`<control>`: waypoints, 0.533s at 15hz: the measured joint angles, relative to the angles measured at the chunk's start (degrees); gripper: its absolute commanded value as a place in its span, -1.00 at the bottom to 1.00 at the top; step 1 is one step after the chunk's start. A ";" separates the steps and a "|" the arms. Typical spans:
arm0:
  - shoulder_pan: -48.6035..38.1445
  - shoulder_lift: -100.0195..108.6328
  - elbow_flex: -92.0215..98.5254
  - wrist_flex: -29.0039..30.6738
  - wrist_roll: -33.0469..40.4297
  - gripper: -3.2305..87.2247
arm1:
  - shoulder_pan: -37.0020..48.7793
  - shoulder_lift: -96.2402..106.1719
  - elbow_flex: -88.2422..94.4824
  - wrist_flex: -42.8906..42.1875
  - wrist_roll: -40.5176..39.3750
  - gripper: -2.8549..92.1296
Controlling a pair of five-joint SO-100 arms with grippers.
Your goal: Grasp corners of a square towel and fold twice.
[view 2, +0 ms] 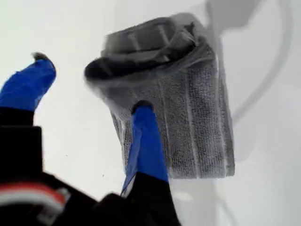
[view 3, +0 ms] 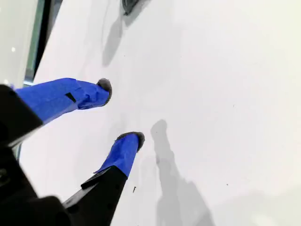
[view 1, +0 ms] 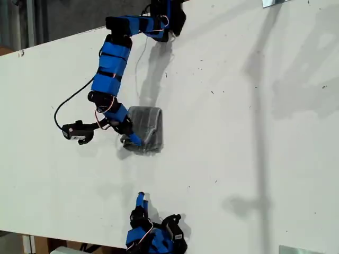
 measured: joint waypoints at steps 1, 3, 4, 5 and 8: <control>0.00 0.00 0.00 0.00 0.00 -0.55 | 0.44 6.68 3.52 -0.09 0.53 -0.66; 0.00 0.00 0.00 0.00 0.00 -0.55 | 1.85 21.27 18.11 -3.43 4.31 -0.66; 0.00 0.00 0.00 0.00 0.00 -0.55 | 2.11 28.21 28.74 -5.62 7.91 -0.66; 0.00 0.00 0.00 0.00 0.00 -0.55 | 1.32 34.63 40.52 -8.44 12.22 -0.66; 2.11 0.18 0.53 -0.09 -2.02 -0.55 | -5.01 53.88 76.46 -18.98 27.07 -0.68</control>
